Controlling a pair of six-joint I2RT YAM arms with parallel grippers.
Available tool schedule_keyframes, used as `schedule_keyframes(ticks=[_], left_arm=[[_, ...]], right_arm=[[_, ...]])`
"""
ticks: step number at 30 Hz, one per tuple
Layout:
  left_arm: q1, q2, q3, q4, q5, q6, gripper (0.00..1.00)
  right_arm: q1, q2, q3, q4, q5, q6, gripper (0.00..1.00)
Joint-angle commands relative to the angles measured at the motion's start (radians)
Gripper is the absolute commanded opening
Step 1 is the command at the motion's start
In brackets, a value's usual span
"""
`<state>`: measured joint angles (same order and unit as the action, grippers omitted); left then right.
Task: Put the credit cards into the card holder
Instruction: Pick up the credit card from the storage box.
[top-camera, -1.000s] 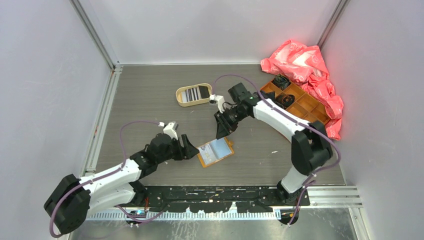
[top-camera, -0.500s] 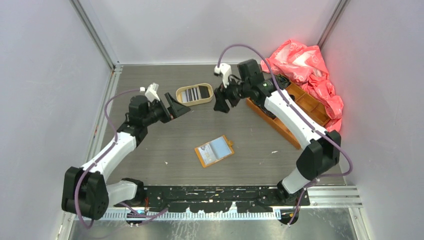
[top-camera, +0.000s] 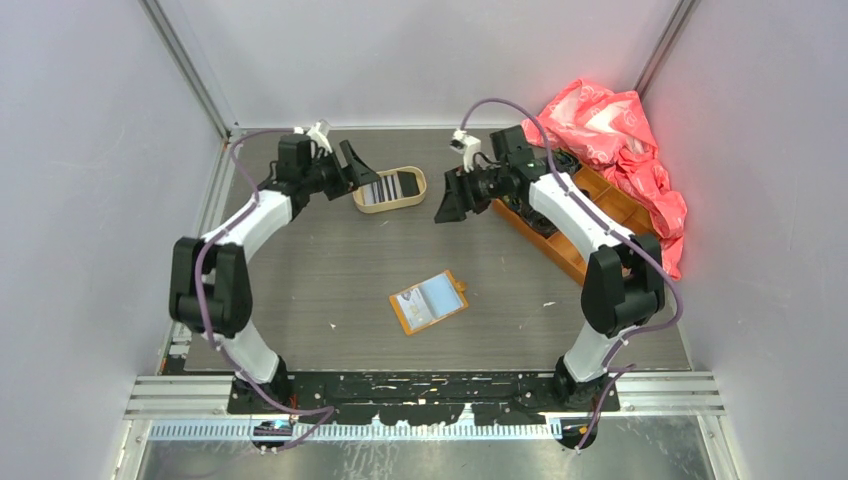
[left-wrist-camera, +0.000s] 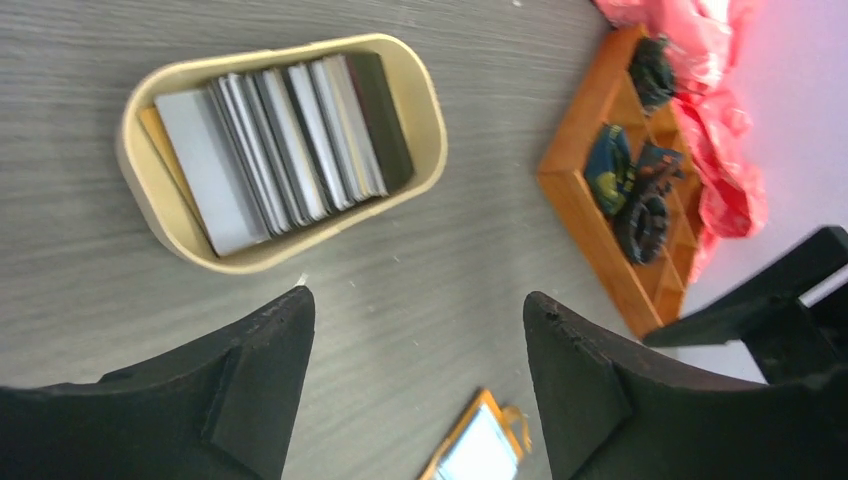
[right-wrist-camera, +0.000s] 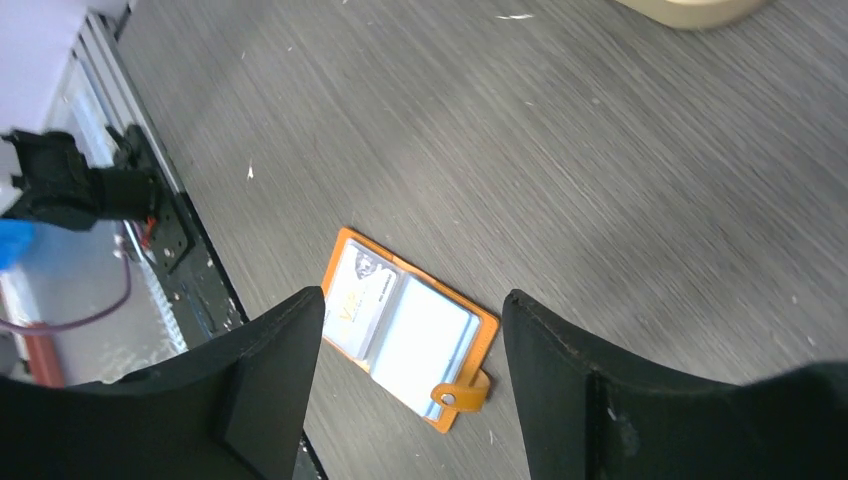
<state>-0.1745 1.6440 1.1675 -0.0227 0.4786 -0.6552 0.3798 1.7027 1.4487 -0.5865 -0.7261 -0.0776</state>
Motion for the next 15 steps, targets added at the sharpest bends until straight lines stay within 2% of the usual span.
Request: schedule_keyframes(ticks=[1,7,15], left_arm=[[0.005,0.151,0.141,-0.12,-0.057,0.068,0.75],[-0.003,0.301,0.275,-0.16,-0.075,0.054,0.72],[-0.037,0.425,0.396,-0.194,-0.144,0.045,0.72]], right_arm=[[-0.079,0.003,-0.015,0.076,-0.11,0.076,0.7],[-0.085,0.038,-0.007,0.056,-0.133,0.075,0.7],[-0.086,0.061,0.001,0.04,-0.146,0.075,0.68]])
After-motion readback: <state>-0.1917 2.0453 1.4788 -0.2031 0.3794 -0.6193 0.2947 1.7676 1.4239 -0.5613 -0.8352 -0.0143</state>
